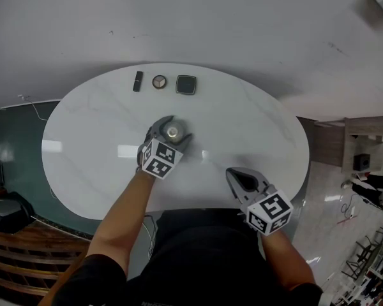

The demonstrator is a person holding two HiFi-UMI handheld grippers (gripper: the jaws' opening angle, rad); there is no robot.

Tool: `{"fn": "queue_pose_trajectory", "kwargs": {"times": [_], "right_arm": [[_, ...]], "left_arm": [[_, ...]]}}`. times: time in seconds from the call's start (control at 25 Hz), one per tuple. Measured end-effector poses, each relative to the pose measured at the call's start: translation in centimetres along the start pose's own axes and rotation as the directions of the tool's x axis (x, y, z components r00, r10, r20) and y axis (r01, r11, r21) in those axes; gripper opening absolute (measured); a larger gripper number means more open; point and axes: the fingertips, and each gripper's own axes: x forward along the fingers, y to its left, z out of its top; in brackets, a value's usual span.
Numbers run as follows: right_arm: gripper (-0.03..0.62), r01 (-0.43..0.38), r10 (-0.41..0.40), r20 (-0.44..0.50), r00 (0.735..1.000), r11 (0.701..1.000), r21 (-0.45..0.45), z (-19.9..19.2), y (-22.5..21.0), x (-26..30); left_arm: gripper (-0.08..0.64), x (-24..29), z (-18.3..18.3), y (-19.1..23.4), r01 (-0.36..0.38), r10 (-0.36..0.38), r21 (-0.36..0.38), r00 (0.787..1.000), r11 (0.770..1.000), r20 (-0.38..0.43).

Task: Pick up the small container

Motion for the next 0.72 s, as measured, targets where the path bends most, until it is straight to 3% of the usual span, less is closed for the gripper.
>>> {"fn": "queue_pose_trajectory", "kwargs": {"times": [0.44, 0.72], "right_arm": [[-0.006, 0.0, 0.001, 0.039, 0.999, 1.0, -0.022, 0.8, 0.8, -1.2], [-0.006, -0.017, 0.021, 0.082, 0.996, 0.999, -0.049, 1.7, 2.1, -2.1]], "left_arm": [[0.342, -0.9, -0.2, -1.1, 0.036, -0.036, -0.002, 0.996, 0.999, -0.078], [0.342, -4.5, 2.8, -2.8, 0.05, -0.051, -0.028, 0.998, 0.998, -0.024]]}}
